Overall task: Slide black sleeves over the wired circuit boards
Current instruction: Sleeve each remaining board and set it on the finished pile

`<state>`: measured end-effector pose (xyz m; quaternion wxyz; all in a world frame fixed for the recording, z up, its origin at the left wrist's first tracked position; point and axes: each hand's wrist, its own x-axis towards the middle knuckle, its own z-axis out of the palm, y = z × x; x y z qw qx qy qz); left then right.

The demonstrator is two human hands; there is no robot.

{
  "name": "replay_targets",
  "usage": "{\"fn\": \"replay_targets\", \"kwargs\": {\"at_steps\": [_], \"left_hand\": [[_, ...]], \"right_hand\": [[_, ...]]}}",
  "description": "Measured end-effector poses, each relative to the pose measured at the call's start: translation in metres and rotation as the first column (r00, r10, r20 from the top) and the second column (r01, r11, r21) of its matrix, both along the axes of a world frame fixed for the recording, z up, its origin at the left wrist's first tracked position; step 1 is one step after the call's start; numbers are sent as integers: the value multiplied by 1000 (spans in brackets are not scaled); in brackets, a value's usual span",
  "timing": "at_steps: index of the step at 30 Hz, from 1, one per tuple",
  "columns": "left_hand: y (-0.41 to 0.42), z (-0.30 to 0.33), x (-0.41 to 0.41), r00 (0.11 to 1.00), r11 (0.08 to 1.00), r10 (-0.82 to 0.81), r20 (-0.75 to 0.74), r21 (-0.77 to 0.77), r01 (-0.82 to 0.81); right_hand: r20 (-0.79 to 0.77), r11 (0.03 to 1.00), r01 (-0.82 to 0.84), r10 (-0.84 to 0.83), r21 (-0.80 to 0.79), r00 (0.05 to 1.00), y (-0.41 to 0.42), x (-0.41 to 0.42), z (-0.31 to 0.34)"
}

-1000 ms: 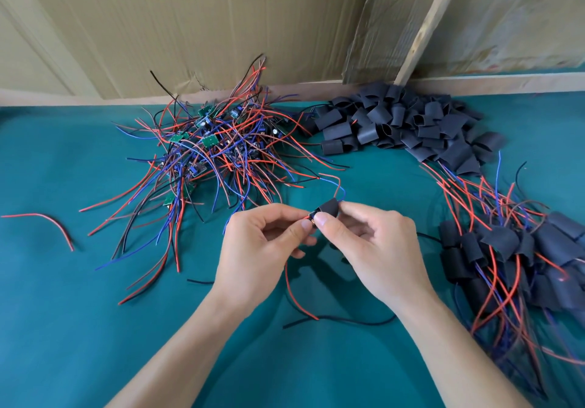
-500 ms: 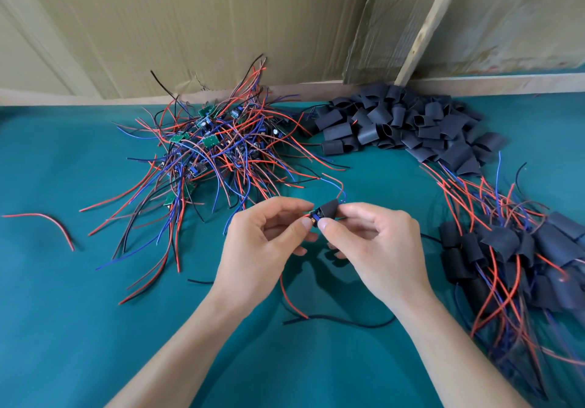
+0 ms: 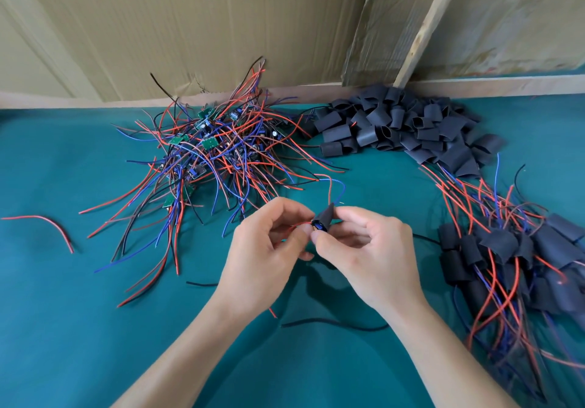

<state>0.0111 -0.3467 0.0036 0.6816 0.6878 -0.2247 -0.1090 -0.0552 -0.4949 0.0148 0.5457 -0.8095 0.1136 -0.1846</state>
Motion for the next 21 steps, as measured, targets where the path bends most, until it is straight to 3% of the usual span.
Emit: {"fn": "replay_targets", "kwargs": {"at_steps": [9,13,21], "left_hand": [[4,2,3,996,996,-56,74,73,51],[4,4,1,998,996,-64,-8,59,64],[11,13,7,951,988,-142,-273,26,155]], "right_hand": [[1,996,-81,81,42,997,-11,1,6],[26,997,-69,68,34,997,-15,2,4],[118,958,22,12,-287,993,-11,3,-2]]}}
